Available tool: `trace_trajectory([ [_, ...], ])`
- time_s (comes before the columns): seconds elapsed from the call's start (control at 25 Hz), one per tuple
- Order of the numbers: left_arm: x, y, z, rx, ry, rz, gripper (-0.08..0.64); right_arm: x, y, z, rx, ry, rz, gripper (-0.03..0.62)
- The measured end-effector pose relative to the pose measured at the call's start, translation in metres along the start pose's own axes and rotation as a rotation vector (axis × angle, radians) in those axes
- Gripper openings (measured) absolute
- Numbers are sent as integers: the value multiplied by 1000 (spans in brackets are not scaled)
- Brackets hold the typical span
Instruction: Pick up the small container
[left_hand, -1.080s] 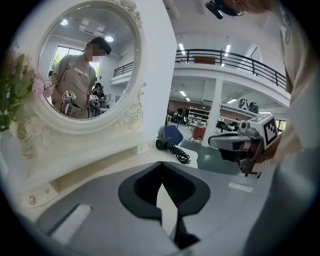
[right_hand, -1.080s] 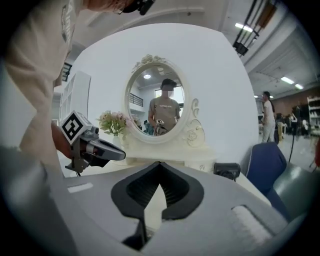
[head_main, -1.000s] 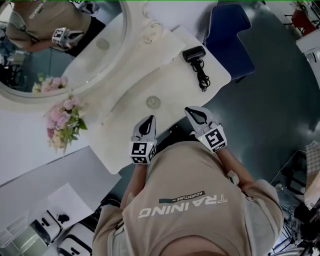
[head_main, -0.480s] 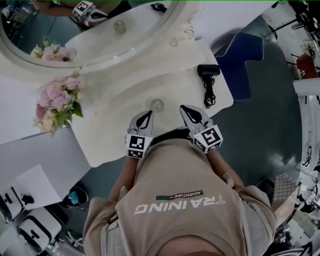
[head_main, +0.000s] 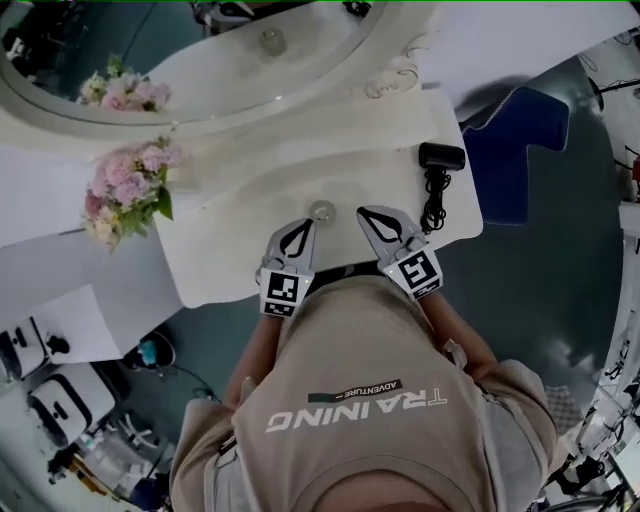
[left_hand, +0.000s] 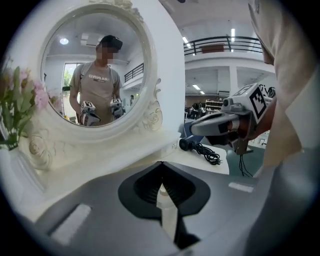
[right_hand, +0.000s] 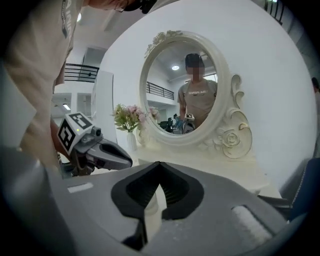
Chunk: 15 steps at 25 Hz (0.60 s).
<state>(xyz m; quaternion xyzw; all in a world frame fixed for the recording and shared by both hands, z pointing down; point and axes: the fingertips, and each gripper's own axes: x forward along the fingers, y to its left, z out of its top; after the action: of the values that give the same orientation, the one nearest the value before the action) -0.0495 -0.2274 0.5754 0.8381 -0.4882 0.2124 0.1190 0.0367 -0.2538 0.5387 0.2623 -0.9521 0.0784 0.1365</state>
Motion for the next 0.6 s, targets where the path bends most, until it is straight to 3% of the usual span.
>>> trace_trajectory([
  [0.16, 6, 9, 13, -31, -2, 65, 17, 13, -4, 0, -12, -8, 111, 3],
  [0.28, 8, 6, 9, -3, 20, 96, 17, 16, -5, 0, -9, -20, 166, 3],
  [0.6, 22, -10, -2, -62, 19, 99, 17, 11, -13, -12, -7, 14, 199, 3],
])
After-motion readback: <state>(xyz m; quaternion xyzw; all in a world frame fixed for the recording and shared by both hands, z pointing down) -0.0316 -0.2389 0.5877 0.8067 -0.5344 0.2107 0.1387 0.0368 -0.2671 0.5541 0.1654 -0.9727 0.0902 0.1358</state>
